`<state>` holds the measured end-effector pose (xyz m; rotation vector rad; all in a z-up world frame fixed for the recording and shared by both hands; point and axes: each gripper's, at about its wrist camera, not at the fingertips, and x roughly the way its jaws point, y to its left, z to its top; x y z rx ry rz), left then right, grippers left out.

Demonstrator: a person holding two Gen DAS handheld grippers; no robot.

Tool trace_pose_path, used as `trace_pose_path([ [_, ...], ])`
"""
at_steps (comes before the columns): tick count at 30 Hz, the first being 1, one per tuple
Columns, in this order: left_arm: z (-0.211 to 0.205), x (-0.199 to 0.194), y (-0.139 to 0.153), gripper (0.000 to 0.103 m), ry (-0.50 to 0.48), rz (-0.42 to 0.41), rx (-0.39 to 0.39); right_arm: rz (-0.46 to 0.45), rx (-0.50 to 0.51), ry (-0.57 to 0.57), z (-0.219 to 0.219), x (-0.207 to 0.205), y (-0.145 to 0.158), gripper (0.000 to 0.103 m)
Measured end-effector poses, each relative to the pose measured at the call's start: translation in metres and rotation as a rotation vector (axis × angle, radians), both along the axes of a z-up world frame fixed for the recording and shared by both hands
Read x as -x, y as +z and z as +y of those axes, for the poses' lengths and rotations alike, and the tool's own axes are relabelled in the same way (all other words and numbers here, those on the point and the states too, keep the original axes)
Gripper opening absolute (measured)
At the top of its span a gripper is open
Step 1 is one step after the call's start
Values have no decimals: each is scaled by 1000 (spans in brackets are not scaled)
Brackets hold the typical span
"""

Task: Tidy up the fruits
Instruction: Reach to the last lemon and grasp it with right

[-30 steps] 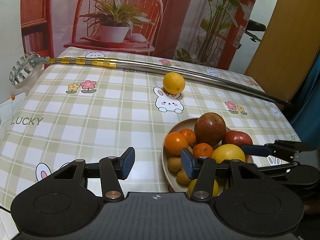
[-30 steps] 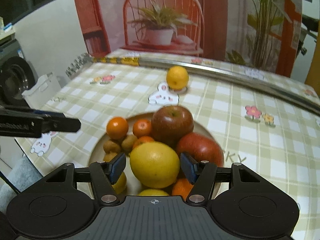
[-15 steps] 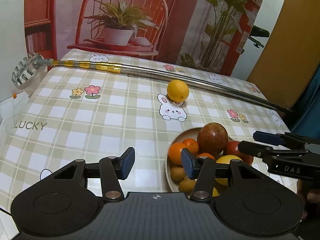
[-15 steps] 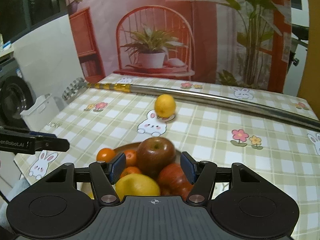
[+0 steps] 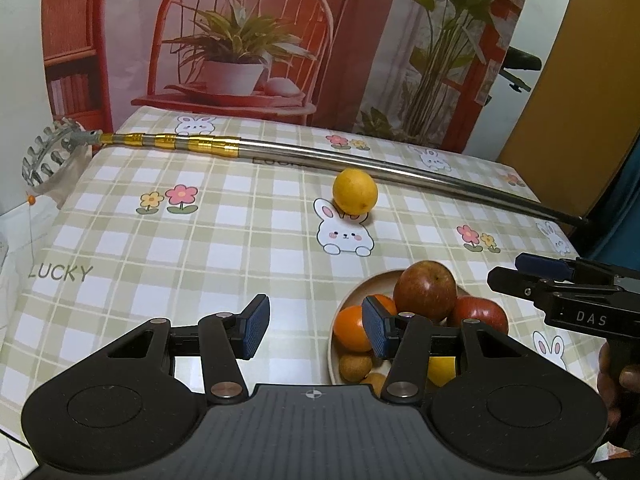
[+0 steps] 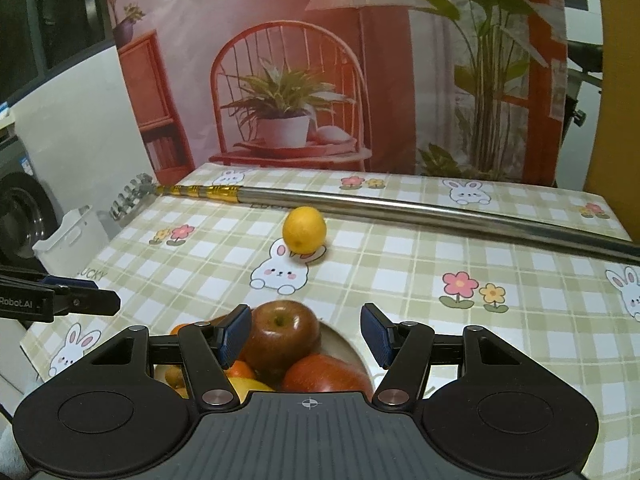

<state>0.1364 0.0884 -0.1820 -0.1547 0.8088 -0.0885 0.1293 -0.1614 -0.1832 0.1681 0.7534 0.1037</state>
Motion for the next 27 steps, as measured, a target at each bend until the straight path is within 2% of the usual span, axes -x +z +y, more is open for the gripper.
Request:
trace_pose_path([
  [19,-21,-35,13,56,-29,2,-20,-26,-19,-37,-36,-17,2,57],
  [27,-1,-44,19,56,26,-9,-38,-32,-33,-1,-31,-47,2,57],
])
